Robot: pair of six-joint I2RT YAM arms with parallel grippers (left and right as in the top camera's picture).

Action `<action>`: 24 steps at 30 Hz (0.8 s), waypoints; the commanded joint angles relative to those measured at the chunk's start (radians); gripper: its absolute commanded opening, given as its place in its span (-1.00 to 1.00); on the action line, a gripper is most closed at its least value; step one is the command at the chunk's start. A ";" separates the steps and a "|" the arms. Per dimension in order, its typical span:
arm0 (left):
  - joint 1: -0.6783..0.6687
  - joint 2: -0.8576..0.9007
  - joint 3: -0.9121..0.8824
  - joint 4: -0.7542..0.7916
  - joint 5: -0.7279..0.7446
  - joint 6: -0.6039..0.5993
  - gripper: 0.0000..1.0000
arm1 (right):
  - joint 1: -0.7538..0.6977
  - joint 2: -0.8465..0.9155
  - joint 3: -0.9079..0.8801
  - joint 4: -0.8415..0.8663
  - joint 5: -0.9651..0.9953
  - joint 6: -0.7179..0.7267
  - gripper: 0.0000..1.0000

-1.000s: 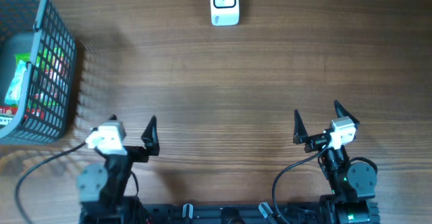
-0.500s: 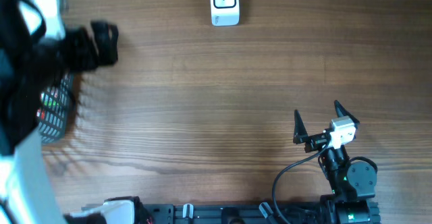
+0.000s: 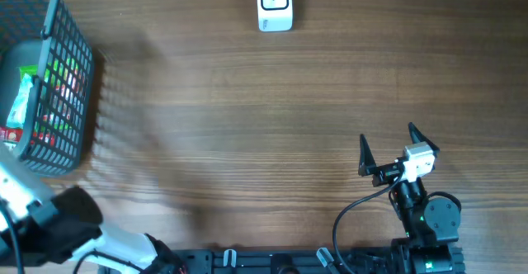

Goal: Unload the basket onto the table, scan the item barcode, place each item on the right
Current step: 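Reach the left gripper into the basket and grasp the light-green packet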

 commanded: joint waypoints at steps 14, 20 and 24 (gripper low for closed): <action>0.143 0.557 -0.015 0.091 0.399 0.393 0.87 | 0.001 -0.006 -0.001 0.005 0.005 -0.013 0.99; 0.111 0.561 -0.015 0.164 0.421 0.499 0.80 | 0.001 -0.006 -0.001 0.005 0.005 -0.013 1.00; 0.086 0.541 -0.003 0.171 0.412 0.542 0.84 | 0.001 -0.006 -0.001 0.005 0.005 -0.013 1.00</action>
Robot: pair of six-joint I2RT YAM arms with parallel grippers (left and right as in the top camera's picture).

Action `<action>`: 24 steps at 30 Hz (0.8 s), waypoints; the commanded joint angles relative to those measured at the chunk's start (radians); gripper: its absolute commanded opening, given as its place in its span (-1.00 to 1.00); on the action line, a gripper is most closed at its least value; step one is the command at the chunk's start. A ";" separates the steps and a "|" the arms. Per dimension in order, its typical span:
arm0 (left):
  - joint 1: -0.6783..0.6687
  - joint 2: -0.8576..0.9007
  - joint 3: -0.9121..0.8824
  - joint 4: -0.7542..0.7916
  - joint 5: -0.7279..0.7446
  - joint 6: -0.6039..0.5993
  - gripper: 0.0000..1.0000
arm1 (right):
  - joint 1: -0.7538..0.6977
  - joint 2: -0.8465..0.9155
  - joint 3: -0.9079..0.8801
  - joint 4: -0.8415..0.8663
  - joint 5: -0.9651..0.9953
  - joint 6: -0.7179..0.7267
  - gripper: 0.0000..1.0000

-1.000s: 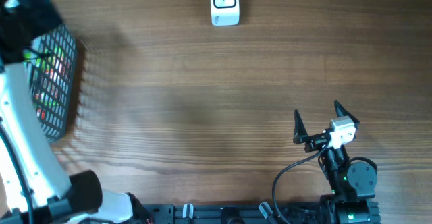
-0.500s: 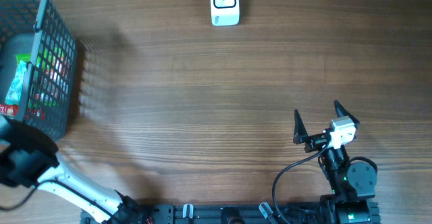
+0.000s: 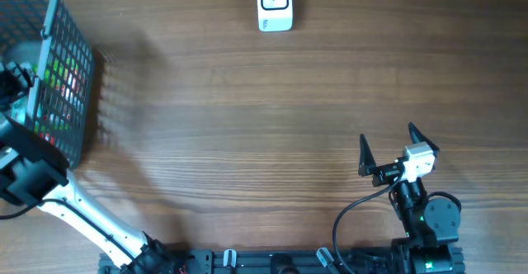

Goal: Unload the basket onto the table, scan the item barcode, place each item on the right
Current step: 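Reach the left gripper into the basket and grasp the light-green packet, then carry the light-green packet to the table center and release it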

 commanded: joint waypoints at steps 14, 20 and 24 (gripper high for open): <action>-0.019 -0.017 -0.083 0.065 -0.056 0.063 -0.27 | 0.001 -0.006 -0.001 0.005 0.005 -0.013 0.99; -0.020 -0.108 -0.023 0.072 -0.057 -0.035 -0.82 | 0.001 -0.006 -0.001 0.005 0.005 -0.013 0.99; -0.028 -0.344 0.134 0.078 -0.056 -0.173 -0.78 | 0.001 -0.006 -0.001 0.005 0.005 -0.013 0.99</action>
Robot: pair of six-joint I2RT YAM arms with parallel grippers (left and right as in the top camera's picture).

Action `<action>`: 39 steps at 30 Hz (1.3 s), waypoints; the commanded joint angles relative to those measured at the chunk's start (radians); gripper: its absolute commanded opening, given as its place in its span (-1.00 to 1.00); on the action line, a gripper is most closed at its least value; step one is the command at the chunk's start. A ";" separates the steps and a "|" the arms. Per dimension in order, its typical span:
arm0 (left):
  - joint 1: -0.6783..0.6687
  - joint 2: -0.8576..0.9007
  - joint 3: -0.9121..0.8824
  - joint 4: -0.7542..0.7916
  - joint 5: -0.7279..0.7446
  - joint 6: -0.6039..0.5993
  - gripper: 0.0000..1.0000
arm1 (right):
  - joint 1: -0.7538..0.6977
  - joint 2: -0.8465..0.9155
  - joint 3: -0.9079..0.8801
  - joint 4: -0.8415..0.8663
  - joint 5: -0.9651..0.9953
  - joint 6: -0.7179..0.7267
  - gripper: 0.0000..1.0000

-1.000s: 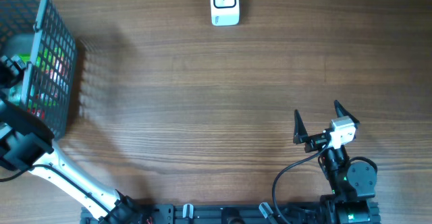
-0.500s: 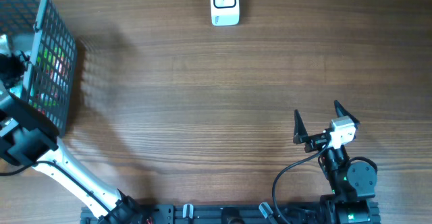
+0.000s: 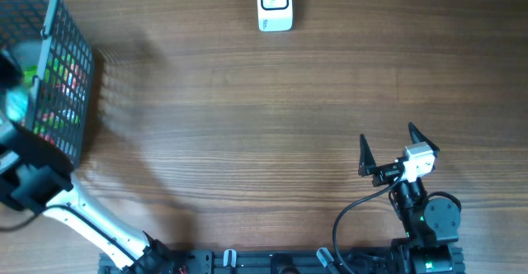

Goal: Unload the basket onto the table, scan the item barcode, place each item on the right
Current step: 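Carry the light-green packet to the table center and release it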

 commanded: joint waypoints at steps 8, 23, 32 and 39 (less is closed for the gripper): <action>-0.291 -0.616 0.165 -0.146 0.009 -0.362 -0.76 | 0.001 -0.006 -0.001 0.005 0.005 -0.013 0.99; -1.203 -0.391 -0.700 0.215 -0.115 -0.600 -0.84 | 0.002 -0.006 -0.001 0.005 0.005 -0.013 0.99; -1.371 -0.342 -0.684 0.321 -0.073 -0.617 0.66 | 0.001 -0.006 -0.001 0.005 0.005 -0.013 1.00; -1.331 -0.363 -0.644 0.122 0.068 -0.621 -0.81 | 0.001 -0.006 -0.001 0.005 0.005 -0.013 0.99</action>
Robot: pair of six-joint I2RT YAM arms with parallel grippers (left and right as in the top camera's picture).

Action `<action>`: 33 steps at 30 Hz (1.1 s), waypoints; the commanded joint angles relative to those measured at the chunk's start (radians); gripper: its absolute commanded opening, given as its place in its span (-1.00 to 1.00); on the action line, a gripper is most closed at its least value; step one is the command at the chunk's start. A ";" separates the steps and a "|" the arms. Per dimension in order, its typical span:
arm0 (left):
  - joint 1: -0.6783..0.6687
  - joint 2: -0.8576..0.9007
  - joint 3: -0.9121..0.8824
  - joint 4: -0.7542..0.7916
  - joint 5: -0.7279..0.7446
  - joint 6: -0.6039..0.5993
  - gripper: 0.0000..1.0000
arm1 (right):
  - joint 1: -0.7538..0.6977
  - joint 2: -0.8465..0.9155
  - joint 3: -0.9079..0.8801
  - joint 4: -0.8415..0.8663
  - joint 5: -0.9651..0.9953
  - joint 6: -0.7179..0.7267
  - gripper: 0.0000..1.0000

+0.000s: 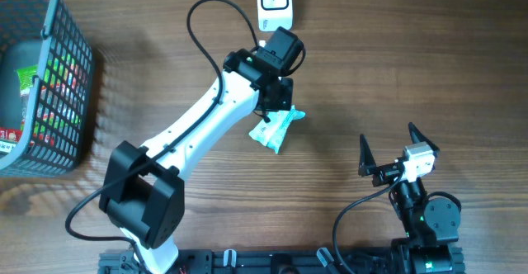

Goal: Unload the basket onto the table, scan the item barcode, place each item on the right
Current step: 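Carry the light-green packet to the table center and release it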

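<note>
The white barcode scanner (274, 3) stands at the far edge of the table, in the middle. My left arm reaches from the near left across to just below it. The left gripper (277, 107) is shut on a pale teal and white packet (277, 131), which hangs tilted a little way in front of the scanner. The fingers themselves are mostly hidden under the wrist. My right gripper (388, 145) rests open at the near right with nothing between its fingers.
A grey wire basket (58, 84) stands at the far left edge with green, red and white packets inside. The left arm's cable loops up beside the scanner. The right arm's base sits at the near right edge.
The left arm was over the basket at the left edge. Now it is in the middle of the table, holding a teal and white packet just in front of the scanner. The right arm is unchanged.
The left arm started low at the near left, beside the basket. It then stood over the basket's near side, and later its gripper was down in the basket. Now it holds a packet in front of the scanner. The right arm stayed open and still throughout.
</note>
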 commanded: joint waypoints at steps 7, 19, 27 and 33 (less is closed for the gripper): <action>-0.019 0.151 -0.156 0.183 0.142 -0.003 -0.69 | 0.001 -0.006 -0.001 0.005 0.005 -0.013 0.99; 0.037 0.073 -0.094 0.151 0.149 0.001 0.36 | 0.001 -0.006 -0.001 0.005 0.005 -0.013 0.99; 0.021 0.052 -0.184 0.133 0.132 -0.024 -0.39 | 0.001 -0.006 -0.001 0.005 0.005 -0.013 0.99; 0.018 0.055 -0.378 0.233 0.088 -0.055 -0.19 | 0.001 -0.006 -0.001 0.005 0.005 -0.013 0.99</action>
